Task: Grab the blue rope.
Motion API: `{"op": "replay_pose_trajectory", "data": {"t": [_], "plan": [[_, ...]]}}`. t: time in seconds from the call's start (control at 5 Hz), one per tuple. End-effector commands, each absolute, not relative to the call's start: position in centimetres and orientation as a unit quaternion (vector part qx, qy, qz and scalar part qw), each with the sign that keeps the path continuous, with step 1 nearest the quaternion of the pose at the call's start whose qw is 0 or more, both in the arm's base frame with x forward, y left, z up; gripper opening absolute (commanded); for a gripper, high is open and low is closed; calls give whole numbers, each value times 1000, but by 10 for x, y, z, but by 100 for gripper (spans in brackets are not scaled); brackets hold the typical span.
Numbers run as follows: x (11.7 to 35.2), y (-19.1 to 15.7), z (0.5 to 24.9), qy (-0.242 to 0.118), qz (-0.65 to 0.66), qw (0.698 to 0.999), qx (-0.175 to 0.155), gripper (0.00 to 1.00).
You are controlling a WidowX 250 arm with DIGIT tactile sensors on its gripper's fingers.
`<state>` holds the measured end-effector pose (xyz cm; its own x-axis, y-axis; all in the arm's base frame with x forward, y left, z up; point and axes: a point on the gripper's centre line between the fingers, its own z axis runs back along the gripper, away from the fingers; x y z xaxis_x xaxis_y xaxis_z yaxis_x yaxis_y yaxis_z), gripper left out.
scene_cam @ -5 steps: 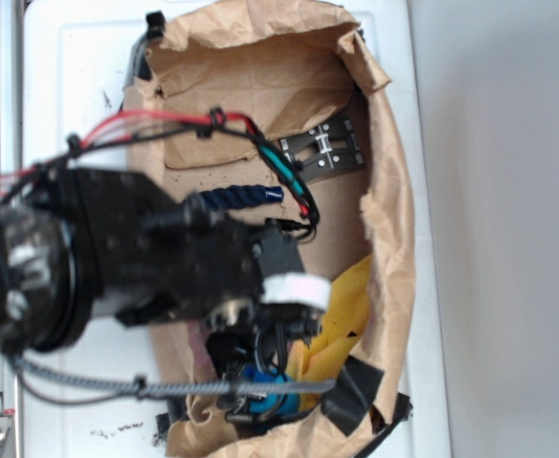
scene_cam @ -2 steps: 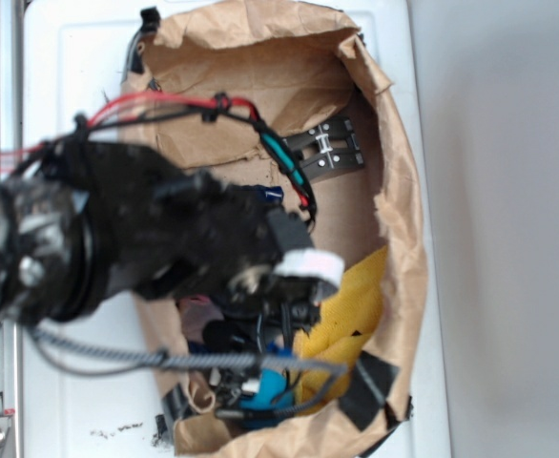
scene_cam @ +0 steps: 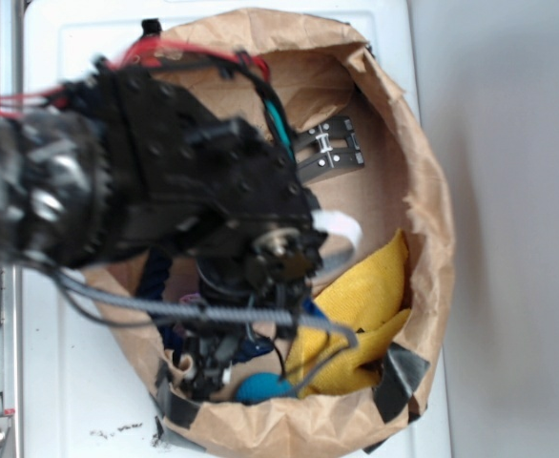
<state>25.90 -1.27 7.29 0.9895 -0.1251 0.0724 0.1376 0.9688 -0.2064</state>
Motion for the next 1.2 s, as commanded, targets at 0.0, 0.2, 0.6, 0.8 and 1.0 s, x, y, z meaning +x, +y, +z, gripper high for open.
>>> {"op": "replay_pose_trajectory", "data": {"t": [0.0, 0.2, 0.6, 0.8, 1.0], "plan": [[271, 42, 88, -82, -5, 996, -40, 100], [276, 58, 73, -82, -9, 996, -30, 100], [293, 75, 50, -76, 38, 996, 10, 100], [292, 79, 45, -80, 35, 996, 11, 100], [291, 74, 38, -96, 17, 995, 19, 100]]}}
